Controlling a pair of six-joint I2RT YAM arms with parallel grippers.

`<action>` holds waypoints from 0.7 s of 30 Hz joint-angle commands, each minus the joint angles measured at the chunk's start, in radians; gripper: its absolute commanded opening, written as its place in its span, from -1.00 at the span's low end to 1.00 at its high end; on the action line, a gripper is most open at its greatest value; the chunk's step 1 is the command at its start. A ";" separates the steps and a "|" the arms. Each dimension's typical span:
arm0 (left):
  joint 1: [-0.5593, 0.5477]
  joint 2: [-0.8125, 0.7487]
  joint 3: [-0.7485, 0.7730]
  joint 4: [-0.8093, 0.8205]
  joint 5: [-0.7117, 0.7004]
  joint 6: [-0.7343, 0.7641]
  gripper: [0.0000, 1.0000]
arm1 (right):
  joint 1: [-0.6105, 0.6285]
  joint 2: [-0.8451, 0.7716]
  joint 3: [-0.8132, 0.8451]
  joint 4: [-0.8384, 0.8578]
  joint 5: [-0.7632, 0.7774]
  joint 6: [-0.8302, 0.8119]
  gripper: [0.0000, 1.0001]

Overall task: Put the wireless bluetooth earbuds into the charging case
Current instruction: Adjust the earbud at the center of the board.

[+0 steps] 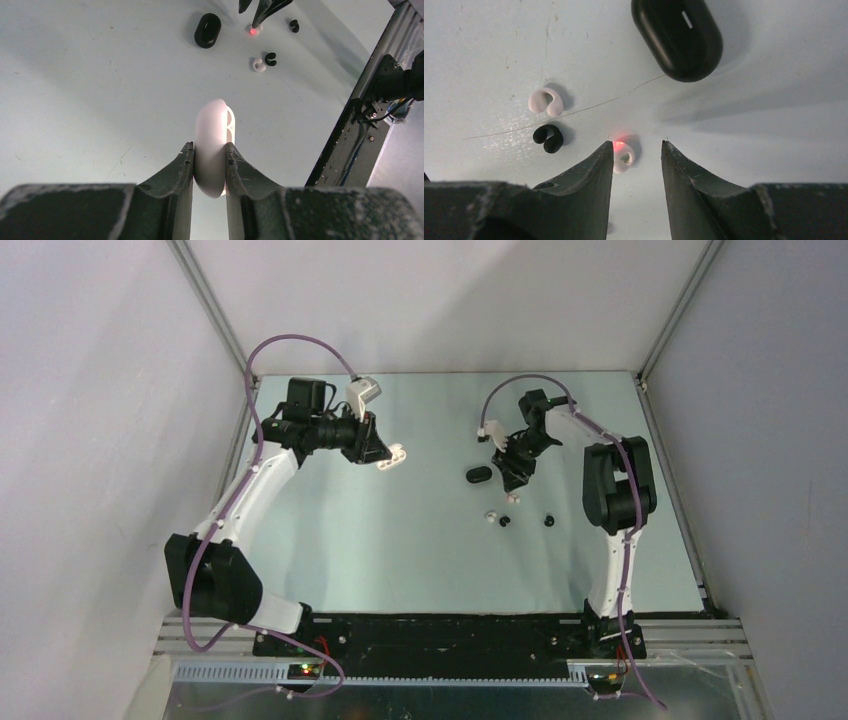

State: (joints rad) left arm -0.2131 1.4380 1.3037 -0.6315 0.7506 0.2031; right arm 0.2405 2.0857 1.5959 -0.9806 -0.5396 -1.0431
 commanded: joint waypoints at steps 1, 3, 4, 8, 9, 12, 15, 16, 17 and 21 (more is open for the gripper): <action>-0.001 -0.024 0.013 0.010 0.007 0.013 -1.00 | -0.014 0.019 0.076 -0.047 -0.051 0.011 -0.12; 0.000 -0.022 0.014 0.009 0.007 0.014 -1.00 | -0.015 0.022 0.070 -0.049 -0.037 -0.005 -0.12; -0.001 -0.022 0.014 0.009 0.008 0.014 -1.00 | -0.014 0.022 0.066 -0.050 -0.030 -0.023 -0.12; 0.000 -0.024 0.012 0.009 0.006 0.014 -1.00 | -0.007 0.009 0.018 -0.034 0.014 -0.076 -0.12; -0.001 -0.022 0.012 0.009 0.006 0.014 -1.00 | -0.005 0.004 0.001 -0.027 0.025 -0.084 -0.12; -0.001 -0.018 0.015 0.010 0.008 0.015 -1.00 | 0.004 0.000 -0.026 -0.007 0.050 -0.104 -0.12; 0.000 -0.019 0.014 0.009 0.006 0.015 -1.00 | 0.007 0.005 -0.038 0.007 0.057 -0.109 -0.12; -0.001 -0.019 0.016 0.009 0.005 0.015 -1.00 | 0.009 0.007 -0.039 0.009 0.063 -0.106 -0.12; -0.001 -0.019 0.016 0.009 0.005 0.015 -1.00 | 0.011 0.010 -0.039 0.013 0.068 -0.105 -0.13; -0.001 -0.018 0.016 0.009 0.005 0.014 -1.00 | 0.017 0.012 -0.044 0.017 0.078 -0.115 -0.14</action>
State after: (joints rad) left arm -0.2131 1.4380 1.3037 -0.6315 0.7506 0.2031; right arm 0.2493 2.0949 1.5673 -1.0088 -0.5045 -1.1152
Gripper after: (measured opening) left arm 0.277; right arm 0.434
